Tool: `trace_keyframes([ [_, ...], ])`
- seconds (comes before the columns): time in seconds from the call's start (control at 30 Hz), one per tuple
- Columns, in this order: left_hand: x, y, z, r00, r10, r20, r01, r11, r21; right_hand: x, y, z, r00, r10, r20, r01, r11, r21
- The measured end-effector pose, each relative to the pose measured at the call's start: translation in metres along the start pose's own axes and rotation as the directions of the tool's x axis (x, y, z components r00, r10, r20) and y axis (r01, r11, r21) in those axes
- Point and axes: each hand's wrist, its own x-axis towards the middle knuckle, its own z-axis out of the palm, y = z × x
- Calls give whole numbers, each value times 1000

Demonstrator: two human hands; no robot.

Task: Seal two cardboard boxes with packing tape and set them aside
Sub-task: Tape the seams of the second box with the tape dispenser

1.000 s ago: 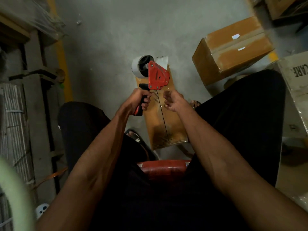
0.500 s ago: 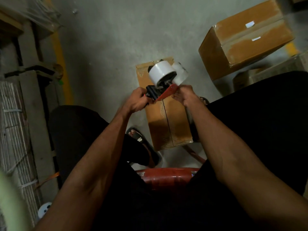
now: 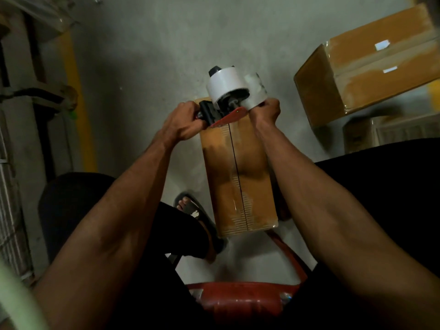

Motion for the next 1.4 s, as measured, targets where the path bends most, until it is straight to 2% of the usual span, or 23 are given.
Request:
trace_keyframes([
  [0.13, 30, 3, -21, 999, 36, -3, -36, 996, 76, 30, -12, 10, 998, 20, -62, -21, 1000, -18],
  [0.23, 47, -5, -28, 999, 45, 28, -47, 994, 99, 52, -14, 8, 990, 47, -129, -39, 997, 62],
  [0.3, 54, -11, -30, 999, 38, 34, -41, 993, 113, 62, -12, 4, 991, 38, -130, -37, 999, 5],
  [0.67, 74, -19, -31, 998, -21, 64, 18, 999, 50, 84, 2, 15, 978, 90, -187, -87, 996, 26],
  [0.8, 77, -19, -27, 994, -29, 103, 21, 996, 86, 87, 9, 16, 976, 130, -174, -131, 991, 3],
  [1.1, 82, -24, -19, 994, -12, 108, -3, 990, 142, 87, 14, 19, 982, 101, -158, -108, 994, -34],
  [1.2, 82, -28, -17, 995, -6, 97, -11, 985, 170, 86, 18, 23, 982, 129, -138, -131, 991, 0],
  [1.3, 84, -28, -14, 994, -19, 110, -3, 982, 191, 79, 18, 23, 985, 86, -151, -84, 996, 20],
  [1.4, 86, -31, -12, 996, -24, 85, 3, 970, 243, 70, 14, 19, 975, 192, -114, -181, 979, 94],
])
